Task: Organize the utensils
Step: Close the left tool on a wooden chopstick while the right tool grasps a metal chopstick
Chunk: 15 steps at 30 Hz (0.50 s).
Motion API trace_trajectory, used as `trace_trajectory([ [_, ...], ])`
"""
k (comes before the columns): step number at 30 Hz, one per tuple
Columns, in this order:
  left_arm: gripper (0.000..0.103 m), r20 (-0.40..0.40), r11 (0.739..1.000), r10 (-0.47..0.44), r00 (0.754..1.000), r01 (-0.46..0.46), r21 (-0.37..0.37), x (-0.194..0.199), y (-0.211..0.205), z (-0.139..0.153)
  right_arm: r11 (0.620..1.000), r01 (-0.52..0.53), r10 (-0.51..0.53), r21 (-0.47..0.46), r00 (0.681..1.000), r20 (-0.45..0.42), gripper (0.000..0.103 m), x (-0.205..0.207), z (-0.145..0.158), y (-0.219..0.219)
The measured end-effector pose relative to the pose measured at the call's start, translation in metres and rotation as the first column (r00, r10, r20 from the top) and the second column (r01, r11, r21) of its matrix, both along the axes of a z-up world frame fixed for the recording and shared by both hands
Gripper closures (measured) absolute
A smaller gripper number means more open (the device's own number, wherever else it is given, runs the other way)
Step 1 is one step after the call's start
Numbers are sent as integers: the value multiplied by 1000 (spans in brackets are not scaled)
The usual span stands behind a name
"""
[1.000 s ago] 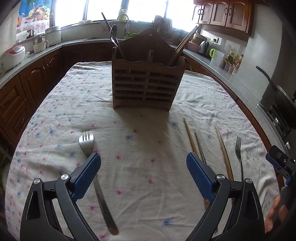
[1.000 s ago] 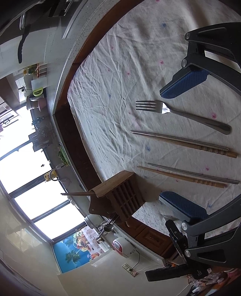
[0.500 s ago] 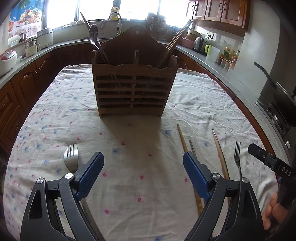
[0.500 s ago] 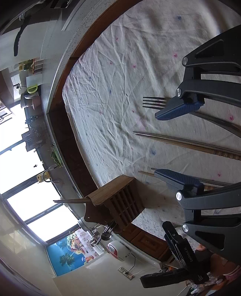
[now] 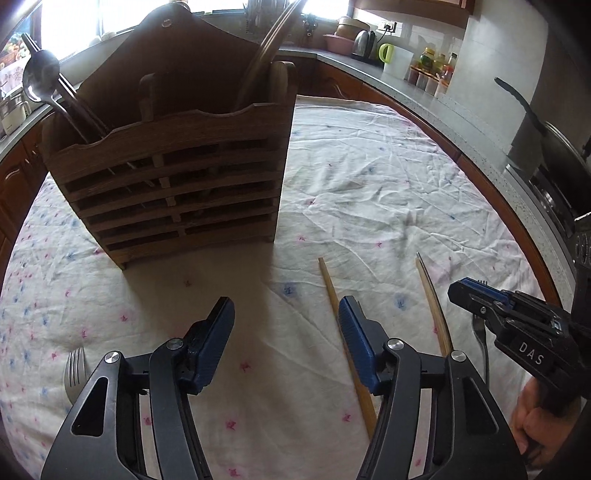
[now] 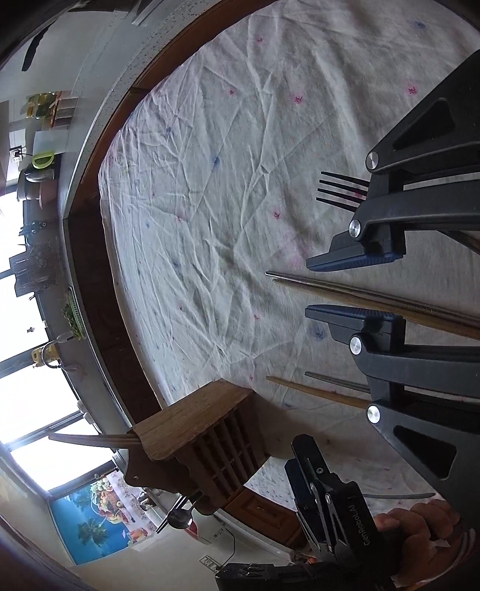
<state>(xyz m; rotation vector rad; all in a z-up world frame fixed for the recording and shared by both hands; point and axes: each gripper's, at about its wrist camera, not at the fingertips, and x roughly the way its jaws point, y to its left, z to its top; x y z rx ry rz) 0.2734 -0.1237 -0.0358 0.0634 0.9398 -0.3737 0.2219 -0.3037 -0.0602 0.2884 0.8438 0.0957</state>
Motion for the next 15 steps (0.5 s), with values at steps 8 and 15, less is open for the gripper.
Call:
trace_trajectory([
  [8, 54, -44, 999, -40, 998, 41, 33, 18, -19, -18, 999, -9, 7, -40, 999, -48, 91, 10, -15, 2],
  [15, 58, -41, 996, -72, 997, 73, 42, 17, -20, -25, 998, -6, 3, -57, 998, -57, 96, 15, -16, 2],
])
